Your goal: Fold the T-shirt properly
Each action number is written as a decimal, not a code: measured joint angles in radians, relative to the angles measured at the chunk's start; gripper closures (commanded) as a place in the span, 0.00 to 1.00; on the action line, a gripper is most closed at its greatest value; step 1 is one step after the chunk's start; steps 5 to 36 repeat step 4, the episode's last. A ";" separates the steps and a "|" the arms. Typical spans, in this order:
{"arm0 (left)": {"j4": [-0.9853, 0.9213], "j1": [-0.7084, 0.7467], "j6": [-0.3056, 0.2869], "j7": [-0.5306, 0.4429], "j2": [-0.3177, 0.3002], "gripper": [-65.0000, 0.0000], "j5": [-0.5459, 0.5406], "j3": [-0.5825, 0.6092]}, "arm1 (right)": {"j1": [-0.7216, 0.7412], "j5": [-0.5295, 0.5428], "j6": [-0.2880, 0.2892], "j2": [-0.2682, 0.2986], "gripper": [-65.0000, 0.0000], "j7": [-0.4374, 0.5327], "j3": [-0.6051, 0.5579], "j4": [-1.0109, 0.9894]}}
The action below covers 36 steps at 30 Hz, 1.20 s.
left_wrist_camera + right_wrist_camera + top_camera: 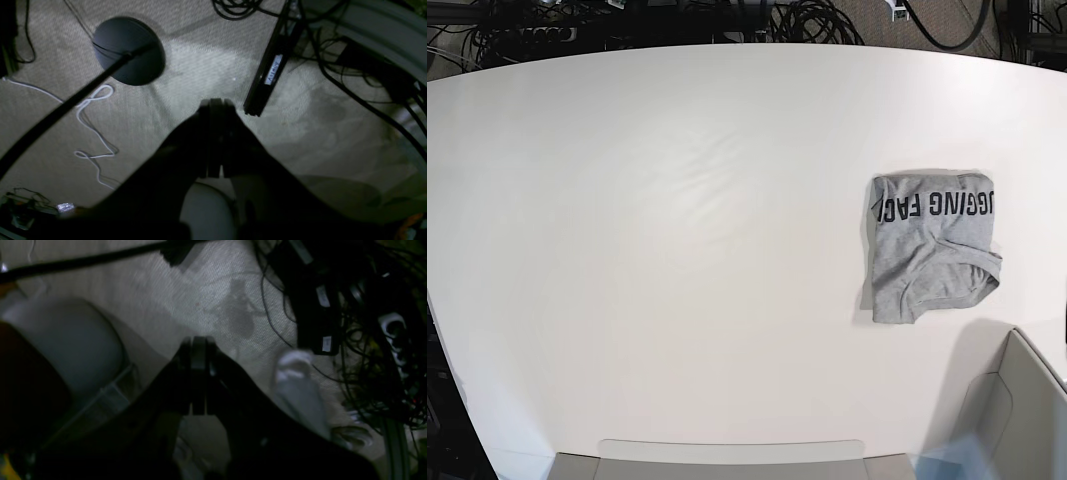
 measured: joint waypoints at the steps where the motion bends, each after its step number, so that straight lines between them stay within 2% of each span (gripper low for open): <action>1: 0.000 -0.001 0.000 0.000 0.008 1.00 0.000 0.000 | -0.001 0.000 0.000 0.001 1.00 0.000 -0.019 -0.001; 4: 0.000 -0.004 -0.005 -0.003 0.026 1.00 0.000 0.000 | -0.005 -0.003 0.000 0.001 1.00 -0.008 -0.063 -0.003; 36: 0.000 -0.004 -0.005 -0.003 0.026 1.00 0.000 0.000 | -0.005 -0.003 0.000 0.001 1.00 -0.008 -0.063 -0.003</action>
